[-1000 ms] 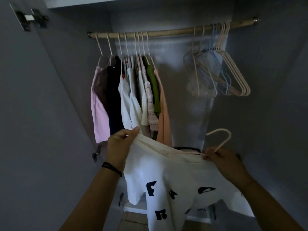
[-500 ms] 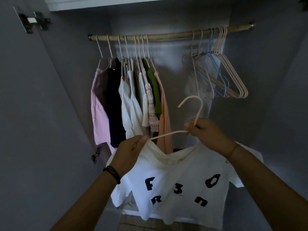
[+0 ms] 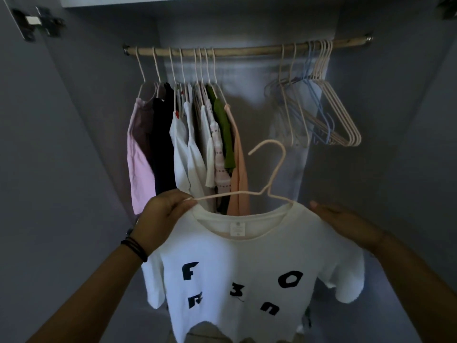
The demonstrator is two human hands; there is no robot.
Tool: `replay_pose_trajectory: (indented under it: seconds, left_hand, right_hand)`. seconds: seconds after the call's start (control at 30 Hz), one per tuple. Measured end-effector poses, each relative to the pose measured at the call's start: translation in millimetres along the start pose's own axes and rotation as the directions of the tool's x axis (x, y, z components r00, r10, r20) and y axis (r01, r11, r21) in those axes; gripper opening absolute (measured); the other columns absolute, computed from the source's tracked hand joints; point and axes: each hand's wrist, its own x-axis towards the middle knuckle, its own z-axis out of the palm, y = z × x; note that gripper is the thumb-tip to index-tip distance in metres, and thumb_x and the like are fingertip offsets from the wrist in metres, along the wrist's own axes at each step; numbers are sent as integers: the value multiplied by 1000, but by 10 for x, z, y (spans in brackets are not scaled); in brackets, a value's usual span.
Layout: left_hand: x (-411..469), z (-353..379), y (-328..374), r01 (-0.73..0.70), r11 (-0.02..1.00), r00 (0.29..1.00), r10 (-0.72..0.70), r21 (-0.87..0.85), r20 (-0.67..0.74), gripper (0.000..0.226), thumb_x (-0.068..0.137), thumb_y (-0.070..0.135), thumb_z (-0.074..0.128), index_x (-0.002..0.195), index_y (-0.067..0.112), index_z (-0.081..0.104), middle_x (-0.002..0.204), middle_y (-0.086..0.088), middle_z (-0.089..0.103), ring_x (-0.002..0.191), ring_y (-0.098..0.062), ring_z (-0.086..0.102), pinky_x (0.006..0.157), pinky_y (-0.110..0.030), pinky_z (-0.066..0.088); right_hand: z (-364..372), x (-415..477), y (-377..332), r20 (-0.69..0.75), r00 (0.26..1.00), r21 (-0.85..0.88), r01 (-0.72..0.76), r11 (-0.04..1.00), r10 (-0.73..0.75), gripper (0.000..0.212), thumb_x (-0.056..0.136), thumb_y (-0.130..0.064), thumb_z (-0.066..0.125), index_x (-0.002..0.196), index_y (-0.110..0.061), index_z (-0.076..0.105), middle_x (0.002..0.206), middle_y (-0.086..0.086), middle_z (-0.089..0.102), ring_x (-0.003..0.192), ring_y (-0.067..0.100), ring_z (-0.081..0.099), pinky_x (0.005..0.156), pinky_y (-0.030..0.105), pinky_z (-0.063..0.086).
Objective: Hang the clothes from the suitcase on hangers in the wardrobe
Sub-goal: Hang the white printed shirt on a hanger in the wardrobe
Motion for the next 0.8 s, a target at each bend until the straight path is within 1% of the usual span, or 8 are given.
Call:
replay_pose_trajectory:
  seconds: [0.13,0.2,0.33,0.43,0.5,0.63,0.7,0.8]
  left_hand:
    - [17,-44,-79,-14,1000,999,15,26,-40,44,88,48,46,88,11,71,84,15,63,82,2,57,74,-7,42]
    - [31,-79,-109,-17,999,999,20,49,-49,41,87,44,46,88,12,71,89,19,60,82,3,56,73,-4,39]
    - [0,-117,-149,-19,997,999,22,76,-42,41,87,45,46,87,13,71,87,32,57,80,9,55,72,-1,36]
    - [-41,-122,-200,37,997,997,-33,68,-63,35,87,43,50,85,15,71,83,31,58,77,9,56,69,-4,38]
    - [-70,-127,-218,79,996,996,-78,34,-37,10,89,33,61,83,34,69,81,28,61,75,7,57,68,-8,40]
    - [-98,-135,-75,122,990,992,-119,-65,52,35,83,29,57,82,63,63,88,24,66,81,3,61,73,-4,41]
    - [-104,-89,-60,133,988,987,-125,-76,100,32,85,26,57,82,56,67,93,21,66,85,1,62,75,-4,41]
    - [-92,-9,-62,152,986,981,-142,-69,131,17,87,18,60,92,28,72,91,15,66,85,-3,61,74,-5,41]
  right_hand:
    - [-17,-77,42,44,998,112,-59,992,54,39,90,-43,56,81,-9,73,79,12,72,72,21,67,67,30,52]
    - [-39,-93,65,115,990,132,-95,987,80,33,92,-36,51,89,-13,74,87,8,74,80,21,70,68,25,55]
    - [-66,-100,158,176,978,133,-132,982,107,41,81,-64,55,105,-33,65,104,-18,66,96,0,62,78,17,47]
    - [12,-76,154,175,980,151,-122,981,95,17,94,-38,49,95,-31,65,88,-22,67,78,-8,62,71,11,47]
    - [76,-57,133,136,990,117,-60,991,43,25,95,-20,50,78,-21,68,65,-16,69,61,-8,61,56,7,45]
    - [162,-54,152,3,997,56,79,995,-79,48,94,-9,52,48,-21,56,47,-15,56,45,-9,48,48,4,34]
    - [172,-54,154,-11,994,45,111,993,-111,53,93,-8,53,42,-23,59,46,-16,55,46,-8,47,49,5,34]
    - [190,-48,125,9,990,47,141,989,-141,47,92,-5,53,48,-22,56,48,-15,55,47,-8,48,50,5,35]
